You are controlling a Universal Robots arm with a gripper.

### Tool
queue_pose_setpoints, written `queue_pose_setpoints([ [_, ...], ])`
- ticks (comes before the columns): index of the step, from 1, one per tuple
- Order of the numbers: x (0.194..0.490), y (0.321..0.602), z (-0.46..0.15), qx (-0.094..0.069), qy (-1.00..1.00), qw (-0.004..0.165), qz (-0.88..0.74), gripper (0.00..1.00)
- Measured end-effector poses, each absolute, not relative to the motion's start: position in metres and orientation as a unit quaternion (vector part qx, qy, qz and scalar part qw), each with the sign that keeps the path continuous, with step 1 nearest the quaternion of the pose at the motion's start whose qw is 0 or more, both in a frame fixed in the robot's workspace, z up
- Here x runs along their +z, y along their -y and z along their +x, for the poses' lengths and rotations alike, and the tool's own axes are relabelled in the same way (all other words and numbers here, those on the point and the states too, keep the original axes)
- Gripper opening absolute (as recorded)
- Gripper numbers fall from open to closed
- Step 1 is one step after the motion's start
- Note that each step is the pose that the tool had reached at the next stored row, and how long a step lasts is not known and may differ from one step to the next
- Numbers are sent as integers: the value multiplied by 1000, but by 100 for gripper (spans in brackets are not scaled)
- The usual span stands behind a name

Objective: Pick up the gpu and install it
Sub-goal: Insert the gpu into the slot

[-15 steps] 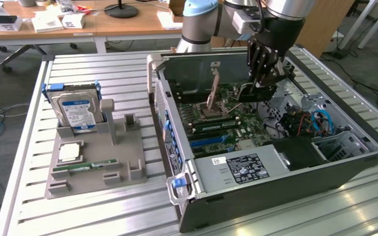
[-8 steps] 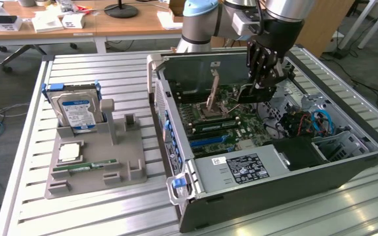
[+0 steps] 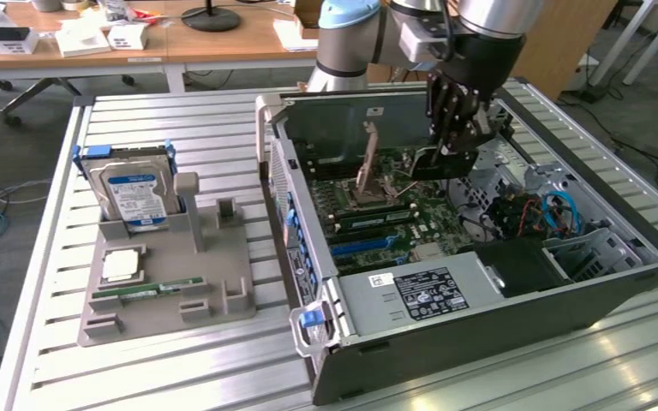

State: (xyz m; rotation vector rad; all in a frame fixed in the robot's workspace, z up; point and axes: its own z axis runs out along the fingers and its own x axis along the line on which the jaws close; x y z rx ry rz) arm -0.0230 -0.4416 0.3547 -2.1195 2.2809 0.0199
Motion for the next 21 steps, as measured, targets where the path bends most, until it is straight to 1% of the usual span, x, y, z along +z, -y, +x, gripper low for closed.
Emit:
queue_pose_setpoints([
  [21, 355, 442, -39, 5, -732, 16, -681, 26],
])
